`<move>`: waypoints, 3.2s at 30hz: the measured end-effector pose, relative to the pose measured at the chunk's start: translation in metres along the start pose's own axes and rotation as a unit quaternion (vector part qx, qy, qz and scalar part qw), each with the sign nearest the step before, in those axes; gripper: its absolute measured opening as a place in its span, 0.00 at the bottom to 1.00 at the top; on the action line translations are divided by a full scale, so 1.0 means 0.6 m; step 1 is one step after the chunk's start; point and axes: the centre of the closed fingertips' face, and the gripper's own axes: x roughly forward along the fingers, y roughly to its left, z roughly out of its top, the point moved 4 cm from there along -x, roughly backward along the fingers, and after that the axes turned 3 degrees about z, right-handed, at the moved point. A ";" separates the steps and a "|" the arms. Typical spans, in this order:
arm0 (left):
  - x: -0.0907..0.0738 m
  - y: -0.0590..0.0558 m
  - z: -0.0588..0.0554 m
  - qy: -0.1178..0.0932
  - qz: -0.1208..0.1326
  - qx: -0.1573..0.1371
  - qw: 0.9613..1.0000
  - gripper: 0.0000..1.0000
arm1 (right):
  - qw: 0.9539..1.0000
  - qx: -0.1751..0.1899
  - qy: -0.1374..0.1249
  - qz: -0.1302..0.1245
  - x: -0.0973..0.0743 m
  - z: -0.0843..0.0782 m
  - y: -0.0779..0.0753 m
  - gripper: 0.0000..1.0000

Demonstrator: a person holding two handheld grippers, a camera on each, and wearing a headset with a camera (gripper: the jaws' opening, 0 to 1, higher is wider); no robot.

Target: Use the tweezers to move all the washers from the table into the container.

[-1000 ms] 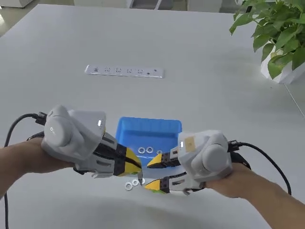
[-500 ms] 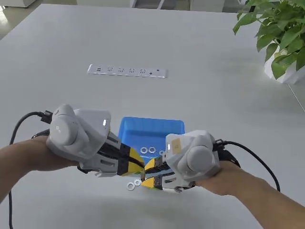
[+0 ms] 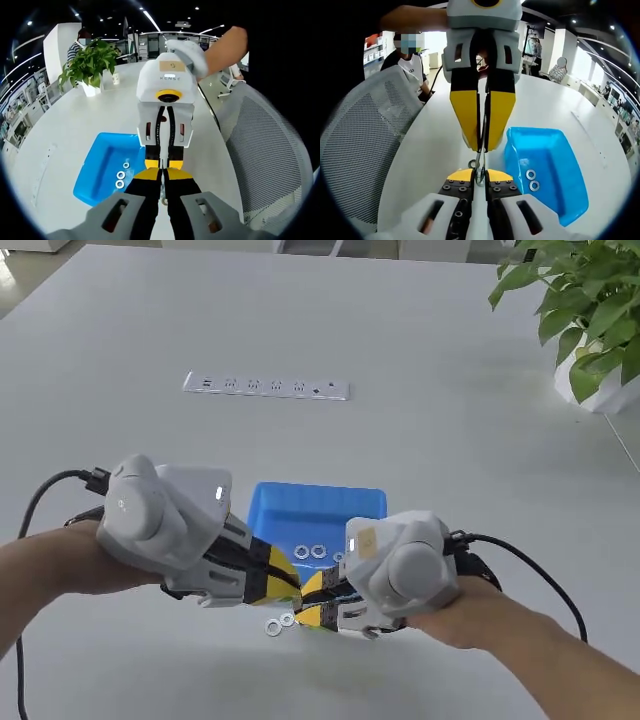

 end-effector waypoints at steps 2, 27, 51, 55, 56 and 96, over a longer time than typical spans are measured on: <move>0.001 0.000 0.000 0.001 0.001 0.000 1.000 0.06 | 1.000 0.000 -0.001 -0.001 0.000 -0.001 0.000 0.09; 0.004 0.000 -0.004 0.010 -0.004 -0.007 1.000 0.07 | 1.000 -0.002 -0.001 0.000 -0.001 -0.002 0.001 0.08; -0.013 -0.004 0.009 -0.013 0.013 -0.027 0.999 0.14 | 1.000 -0.002 -0.006 -0.001 -0.018 0.013 -0.001 0.08; -0.021 -0.007 0.012 -0.020 0.014 -0.036 0.999 0.17 | 1.000 -0.005 -0.008 -0.003 -0.025 0.020 -0.004 0.08; -0.023 -0.006 0.012 -0.021 0.016 -0.038 0.999 0.18 | 1.000 -0.004 -0.009 -0.003 -0.027 0.022 -0.005 0.08; -0.113 -0.026 -0.031 -0.075 0.122 -0.135 0.980 0.69 | 0.998 -0.043 -0.038 -0.021 -0.058 0.080 -0.096 0.09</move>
